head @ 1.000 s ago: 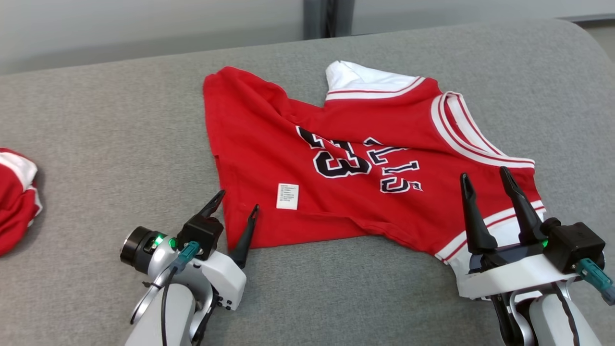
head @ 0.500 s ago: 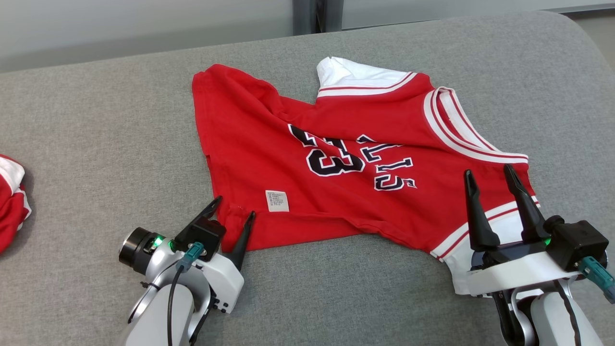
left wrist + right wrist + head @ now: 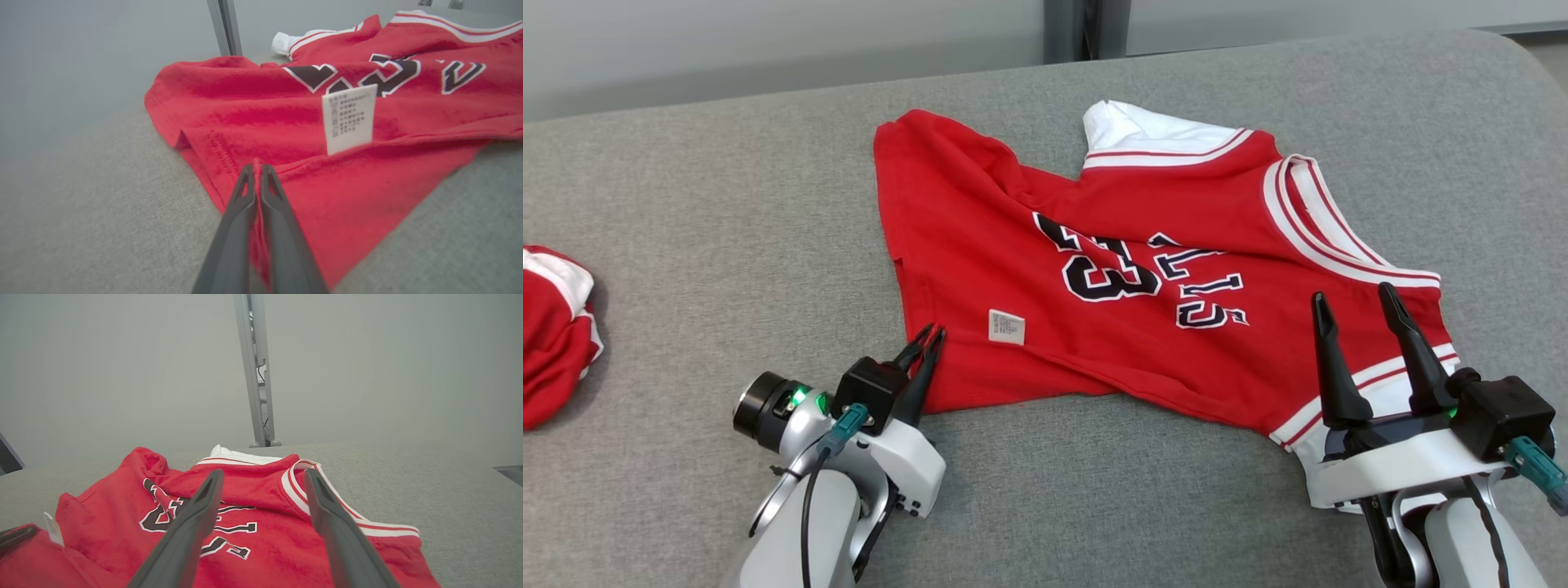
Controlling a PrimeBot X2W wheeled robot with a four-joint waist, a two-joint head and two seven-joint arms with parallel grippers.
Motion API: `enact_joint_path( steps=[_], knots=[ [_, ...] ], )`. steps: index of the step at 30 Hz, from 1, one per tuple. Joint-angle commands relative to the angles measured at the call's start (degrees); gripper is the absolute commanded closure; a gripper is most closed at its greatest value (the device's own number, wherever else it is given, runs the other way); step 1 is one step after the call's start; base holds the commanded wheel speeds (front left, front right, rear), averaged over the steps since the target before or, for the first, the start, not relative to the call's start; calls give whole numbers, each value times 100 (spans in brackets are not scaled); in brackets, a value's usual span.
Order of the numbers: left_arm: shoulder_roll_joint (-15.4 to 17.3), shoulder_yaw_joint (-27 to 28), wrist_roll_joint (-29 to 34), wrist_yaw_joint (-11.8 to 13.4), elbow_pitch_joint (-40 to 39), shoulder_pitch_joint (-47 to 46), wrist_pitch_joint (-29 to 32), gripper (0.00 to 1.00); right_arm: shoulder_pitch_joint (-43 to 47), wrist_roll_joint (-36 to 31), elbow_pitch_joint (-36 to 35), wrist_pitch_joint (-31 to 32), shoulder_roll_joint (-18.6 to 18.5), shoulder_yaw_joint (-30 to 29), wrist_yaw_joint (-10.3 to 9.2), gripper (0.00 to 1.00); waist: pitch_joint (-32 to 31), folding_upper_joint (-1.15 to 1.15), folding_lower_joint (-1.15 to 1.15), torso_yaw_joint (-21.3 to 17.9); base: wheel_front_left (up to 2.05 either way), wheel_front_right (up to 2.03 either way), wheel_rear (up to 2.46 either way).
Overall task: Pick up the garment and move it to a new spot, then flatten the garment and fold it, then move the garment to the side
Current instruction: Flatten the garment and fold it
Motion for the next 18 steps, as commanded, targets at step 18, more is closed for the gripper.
enact_joint_path(
  steps=[18],
  knots=[
    [217, -79, -36, 81, -2057, 1306, -138, 100, 743, 140, 545, -6, 71, -1156, 1, 0, -521, 0, 0, 406, 0, 0, 0]
  ],
)
